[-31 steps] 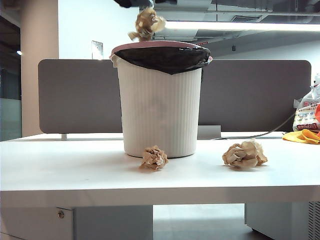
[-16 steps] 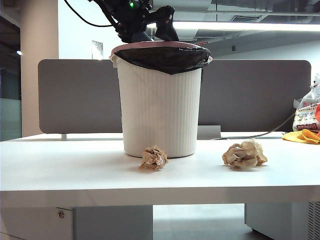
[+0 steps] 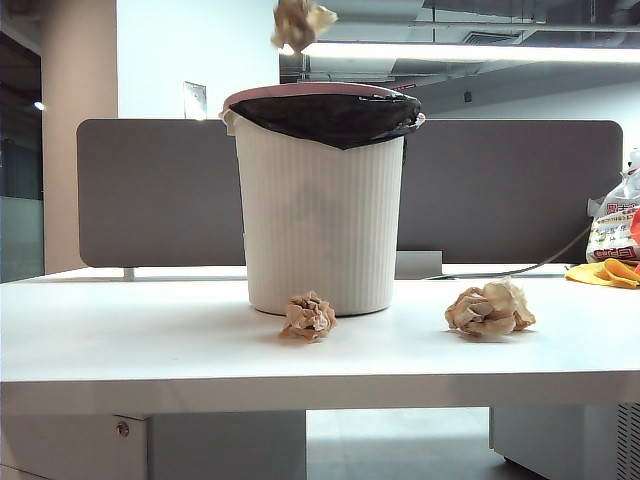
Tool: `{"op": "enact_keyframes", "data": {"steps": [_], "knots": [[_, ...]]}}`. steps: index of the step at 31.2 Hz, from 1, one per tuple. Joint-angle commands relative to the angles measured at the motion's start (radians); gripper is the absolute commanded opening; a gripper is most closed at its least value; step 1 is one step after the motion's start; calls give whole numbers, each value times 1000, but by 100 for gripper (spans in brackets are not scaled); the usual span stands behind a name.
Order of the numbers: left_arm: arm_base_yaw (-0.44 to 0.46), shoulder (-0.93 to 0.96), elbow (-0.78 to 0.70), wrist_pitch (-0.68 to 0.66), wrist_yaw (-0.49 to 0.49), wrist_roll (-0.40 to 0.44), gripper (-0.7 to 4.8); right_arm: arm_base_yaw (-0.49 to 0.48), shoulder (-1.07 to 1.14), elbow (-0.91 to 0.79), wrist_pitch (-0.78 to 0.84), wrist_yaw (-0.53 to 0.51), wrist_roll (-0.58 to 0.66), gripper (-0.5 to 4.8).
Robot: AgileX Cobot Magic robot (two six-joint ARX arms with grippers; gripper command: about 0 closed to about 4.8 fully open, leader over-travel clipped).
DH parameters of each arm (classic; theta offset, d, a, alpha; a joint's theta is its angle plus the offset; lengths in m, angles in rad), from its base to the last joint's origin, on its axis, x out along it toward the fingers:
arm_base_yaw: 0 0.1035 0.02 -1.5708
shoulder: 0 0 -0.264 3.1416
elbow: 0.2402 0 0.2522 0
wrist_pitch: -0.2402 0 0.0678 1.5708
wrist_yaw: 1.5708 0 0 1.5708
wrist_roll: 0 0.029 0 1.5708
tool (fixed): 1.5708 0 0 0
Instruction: Pick up all the trash on the table and put it in the trash can.
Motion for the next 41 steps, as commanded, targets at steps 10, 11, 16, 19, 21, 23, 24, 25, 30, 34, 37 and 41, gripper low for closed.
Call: {"op": "enact_keyframes", "data": {"steps": [10,11,16,19,21,23,24,25,30,34,37,41], "knots": [[2,8,-3,-8,5,-76,185,1,-3,3,21,-4,-13,-8],[3,8,-3,-6,5,-59,358,1,-3,3,21,-4,-13,-8],[3,8,-3,-9,3,-11,479,1,-3,3,31,-4,-13,-8],[3,-6,-3,-36,4,-41,479,1,-3,4,21,0,-12,-8],[3,-32,-3,-128,5,-84,479,1,-14,5,-5,1,-7,-8],[2,-66,-3,-269,6,-130,479,1,-28,5,-43,2,11,-8],[2,-82,-3,-342,5,-146,479,0,-36,5,-63,2,24,-8],[2,-97,-3,-413,6,-159,479,0,-41,6,-83,0,35,-8],[-17,-144,-3,-772,114,-172,479,1,-58,5,-232,-9,54,-8],[-54,-141,-11,-969,232,-156,479,3,-79,-19,-258,-82,51,-8],[-115,-138,-71,-971,165,-149,479,14,-117,-70,-190,-71,71,-8],[-171,-138,-226,-843,42,-164,479,14,-154,-141,-138,-72,87,-8]]}}
